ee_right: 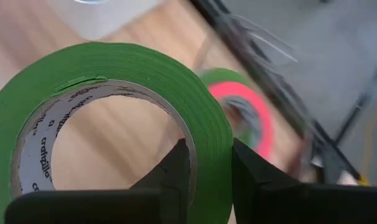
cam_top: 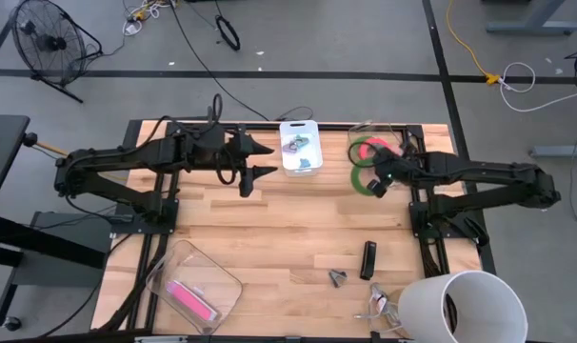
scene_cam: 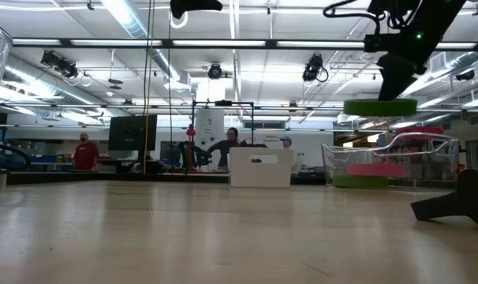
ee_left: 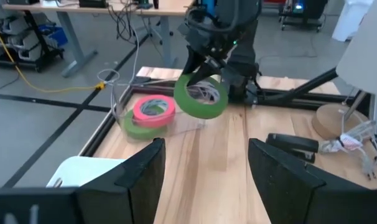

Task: Pick and place Stapler, Stapler remover, tape
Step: Put the green tape into the top transparent bin

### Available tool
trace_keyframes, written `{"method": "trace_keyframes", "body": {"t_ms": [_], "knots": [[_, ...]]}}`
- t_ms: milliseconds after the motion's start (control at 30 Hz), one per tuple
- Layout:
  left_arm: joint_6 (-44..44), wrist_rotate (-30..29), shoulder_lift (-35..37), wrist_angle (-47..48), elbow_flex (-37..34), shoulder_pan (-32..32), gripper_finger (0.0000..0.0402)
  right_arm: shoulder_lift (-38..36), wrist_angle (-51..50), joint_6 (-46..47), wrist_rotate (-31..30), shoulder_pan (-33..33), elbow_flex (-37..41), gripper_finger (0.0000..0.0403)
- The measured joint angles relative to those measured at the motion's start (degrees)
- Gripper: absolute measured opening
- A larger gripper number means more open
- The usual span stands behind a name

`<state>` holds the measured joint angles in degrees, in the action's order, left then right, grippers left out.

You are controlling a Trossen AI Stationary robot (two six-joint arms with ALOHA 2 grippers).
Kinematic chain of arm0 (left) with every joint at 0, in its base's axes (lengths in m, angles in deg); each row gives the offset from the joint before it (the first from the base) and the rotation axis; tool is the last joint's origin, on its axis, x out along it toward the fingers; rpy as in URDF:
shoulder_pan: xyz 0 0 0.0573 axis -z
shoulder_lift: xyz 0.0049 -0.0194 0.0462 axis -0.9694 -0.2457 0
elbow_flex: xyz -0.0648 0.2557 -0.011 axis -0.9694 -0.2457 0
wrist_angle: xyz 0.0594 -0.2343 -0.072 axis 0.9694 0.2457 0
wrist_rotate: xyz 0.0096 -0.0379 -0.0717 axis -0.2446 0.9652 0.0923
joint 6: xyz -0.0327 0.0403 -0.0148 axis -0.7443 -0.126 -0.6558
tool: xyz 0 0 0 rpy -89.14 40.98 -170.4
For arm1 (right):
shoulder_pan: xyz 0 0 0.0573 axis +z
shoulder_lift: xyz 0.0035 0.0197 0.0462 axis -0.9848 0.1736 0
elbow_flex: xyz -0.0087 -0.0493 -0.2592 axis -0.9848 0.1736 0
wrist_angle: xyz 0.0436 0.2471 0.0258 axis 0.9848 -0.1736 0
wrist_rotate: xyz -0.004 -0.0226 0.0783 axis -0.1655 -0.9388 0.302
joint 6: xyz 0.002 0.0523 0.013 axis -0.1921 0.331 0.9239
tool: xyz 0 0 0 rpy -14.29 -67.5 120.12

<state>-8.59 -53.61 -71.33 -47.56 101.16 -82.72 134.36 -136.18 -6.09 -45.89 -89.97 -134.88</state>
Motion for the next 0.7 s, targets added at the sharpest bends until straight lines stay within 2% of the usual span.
{"method": "trace_keyframes", "body": {"t_ms": [200,700], "knots": [[-0.12,-0.08,0.03,-0.05,0.00,0.00,0.0231,-1.38,-3.20,0.90,-5.58,-5.38,0.00,0.0071],[-0.13,-0.08,0.01,-0.01,0.00,0.00,0.0231,-2.01,-7.63,-0.44,-9.46,-17.58,0.00,0.0071]]}}
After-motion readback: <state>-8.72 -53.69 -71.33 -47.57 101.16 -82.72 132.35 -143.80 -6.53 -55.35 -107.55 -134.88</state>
